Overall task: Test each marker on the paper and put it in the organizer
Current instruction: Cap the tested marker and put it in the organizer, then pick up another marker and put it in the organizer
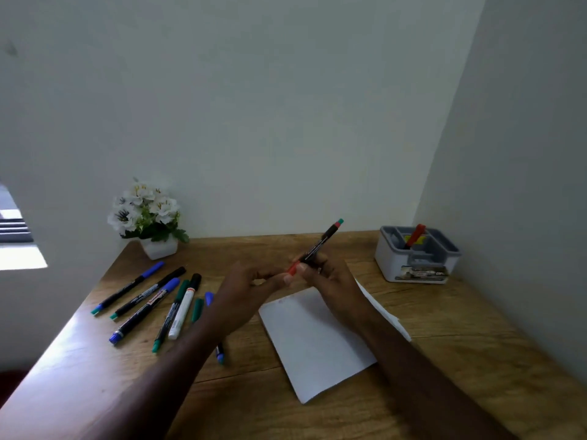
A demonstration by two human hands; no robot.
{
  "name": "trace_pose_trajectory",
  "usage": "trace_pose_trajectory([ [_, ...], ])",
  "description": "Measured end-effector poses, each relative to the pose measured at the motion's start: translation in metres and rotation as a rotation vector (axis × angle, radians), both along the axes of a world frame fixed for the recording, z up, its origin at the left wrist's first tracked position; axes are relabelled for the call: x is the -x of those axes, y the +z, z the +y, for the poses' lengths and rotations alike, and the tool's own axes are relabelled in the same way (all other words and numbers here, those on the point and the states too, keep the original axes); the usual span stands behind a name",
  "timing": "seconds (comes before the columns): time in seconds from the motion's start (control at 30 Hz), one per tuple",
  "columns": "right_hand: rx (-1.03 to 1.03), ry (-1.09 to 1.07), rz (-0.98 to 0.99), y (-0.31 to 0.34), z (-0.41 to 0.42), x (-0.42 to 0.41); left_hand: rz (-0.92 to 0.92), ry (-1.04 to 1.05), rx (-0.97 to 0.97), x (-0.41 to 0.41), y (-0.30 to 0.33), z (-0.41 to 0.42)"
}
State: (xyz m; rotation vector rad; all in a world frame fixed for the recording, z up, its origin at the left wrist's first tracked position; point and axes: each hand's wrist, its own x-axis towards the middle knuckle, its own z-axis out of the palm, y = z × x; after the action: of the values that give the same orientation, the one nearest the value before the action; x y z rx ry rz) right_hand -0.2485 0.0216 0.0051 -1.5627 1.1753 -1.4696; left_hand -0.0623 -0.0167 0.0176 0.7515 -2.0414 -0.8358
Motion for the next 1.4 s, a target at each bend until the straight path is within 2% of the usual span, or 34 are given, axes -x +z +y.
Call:
trace_pose_trajectory([
  [0.1,-0.047,-0.125,-0.095,0.009,0.003,0.013,-0.141,0.017,0.035,0.014,0.004,-0.004],
  [0.13,-0.049,-0.178,-0.065,0.012,0.004,0.019,-0.178,0.029,0.037,0.02,0.006,-0.006],
  [0.27,0.148,-0.459,0.458,0.036,0.014,0.065,-0.3,0.053,0.097,0.06,0.019,-0.014],
  [0.33,0.204,-0.624,0.627,0.057,0.022,0.099,-0.304,0.005,0.119,0.081,0.023,-0.02],
  [0.43,0.111,-0.798,0.845,0.095,0.035,0.148,-0.327,-0.056,0.131,0.111,0.024,-0.028],
  [0.5,0.014,-0.8,1.001,0.111,0.037,0.17,-0.358,-0.072,0.154,0.127,0.024,-0.031],
  [0.57,-0.048,-0.743,1.072,0.119,0.036,0.18,-0.383,-0.08,0.159,0.138,0.021,-0.035],
  [0.73,-0.167,-0.622,1.165,0.118,0.024,0.179,-0.412,-0.108,0.137,0.149,0.013,-0.04],
  [0.83,-0.172,-0.605,1.185,0.108,0.017,0.173,-0.431,-0.105,0.147,0.151,0.012,-0.039],
  [1.0,-0.197,-0.598,1.324,0.095,0.016,0.171,-0.441,-0.112,0.156,0.144,0.009,-0.041],
  [1.1,-0.156,-0.627,1.295,0.095,0.022,0.167,-0.42,-0.119,0.157,0.136,0.011,-0.041],
  [1.2,-0.005,-0.654,1.155,0.093,0.026,0.147,-0.4,-0.116,0.161,0.119,0.01,-0.043],
  [1.27,0.073,-0.613,1.079,0.087,0.026,0.121,-0.408,-0.087,0.166,0.102,0.01,-0.043],
  [1.4,0.089,-0.433,1.063,0.064,0.02,0.053,-0.456,0.015,0.127,0.056,0.01,-0.039],
])
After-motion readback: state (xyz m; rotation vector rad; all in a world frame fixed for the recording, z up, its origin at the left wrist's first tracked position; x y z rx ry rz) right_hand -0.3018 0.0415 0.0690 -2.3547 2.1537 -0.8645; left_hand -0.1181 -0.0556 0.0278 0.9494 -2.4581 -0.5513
